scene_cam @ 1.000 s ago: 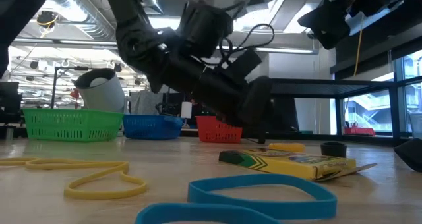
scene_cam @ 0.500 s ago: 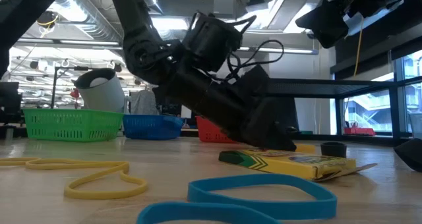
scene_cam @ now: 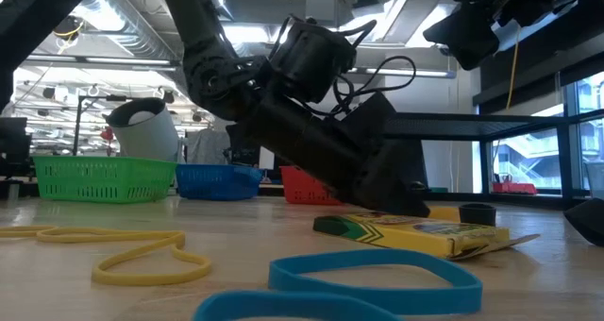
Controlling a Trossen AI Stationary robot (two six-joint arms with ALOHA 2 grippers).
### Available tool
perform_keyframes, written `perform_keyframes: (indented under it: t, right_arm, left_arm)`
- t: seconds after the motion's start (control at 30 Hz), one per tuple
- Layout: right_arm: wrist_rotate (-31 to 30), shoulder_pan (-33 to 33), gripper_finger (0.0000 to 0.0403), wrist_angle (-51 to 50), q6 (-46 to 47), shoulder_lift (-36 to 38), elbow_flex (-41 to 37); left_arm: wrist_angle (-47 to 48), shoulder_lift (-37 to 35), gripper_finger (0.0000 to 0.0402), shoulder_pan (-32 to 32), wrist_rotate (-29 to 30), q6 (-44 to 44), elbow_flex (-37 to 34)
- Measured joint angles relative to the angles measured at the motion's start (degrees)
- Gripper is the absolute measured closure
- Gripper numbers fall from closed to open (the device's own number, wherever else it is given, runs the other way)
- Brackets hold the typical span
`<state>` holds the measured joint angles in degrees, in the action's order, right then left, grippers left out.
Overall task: Pick & Place Office Desk Supplies
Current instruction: Put the yellow spring keychain into the green bin
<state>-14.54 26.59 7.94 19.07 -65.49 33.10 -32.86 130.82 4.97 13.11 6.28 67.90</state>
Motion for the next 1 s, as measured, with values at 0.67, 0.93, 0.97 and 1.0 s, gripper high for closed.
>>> perform_keyframes:
  t: [0.67, 0.93, 0.97, 1.0]
  right_arm:
    - [0.5, 0.0, 0.0162, -0.3, 1.0, 0.0, 0.0]
    - [-2.7, 0.0, 0.0162, 0.5, 1.5, 0.0, 0.0]
    - [-4.1, 0.0, 0.0162, 0.7, 1.2, 0.0, 0.0]
    - [-5.8, 0.0, 0.0162, 1.1, 0.7, 0.0, 0.0]
  left_arm:
    - [24.2, -20.0, 0.0375, 3.7, 14.9, -2.0, -0.4]
    - [27.9, -31.5, 0.0374, 8.3, 27.4, -10.2, -0.4]
    - [28.0, -32.8, 0.0374, 8.6, 27.5, -10.5, -0.4]
    - [28.5, -34.4, 0.0374, 8.7, 27.5, -11.0, -0.3]
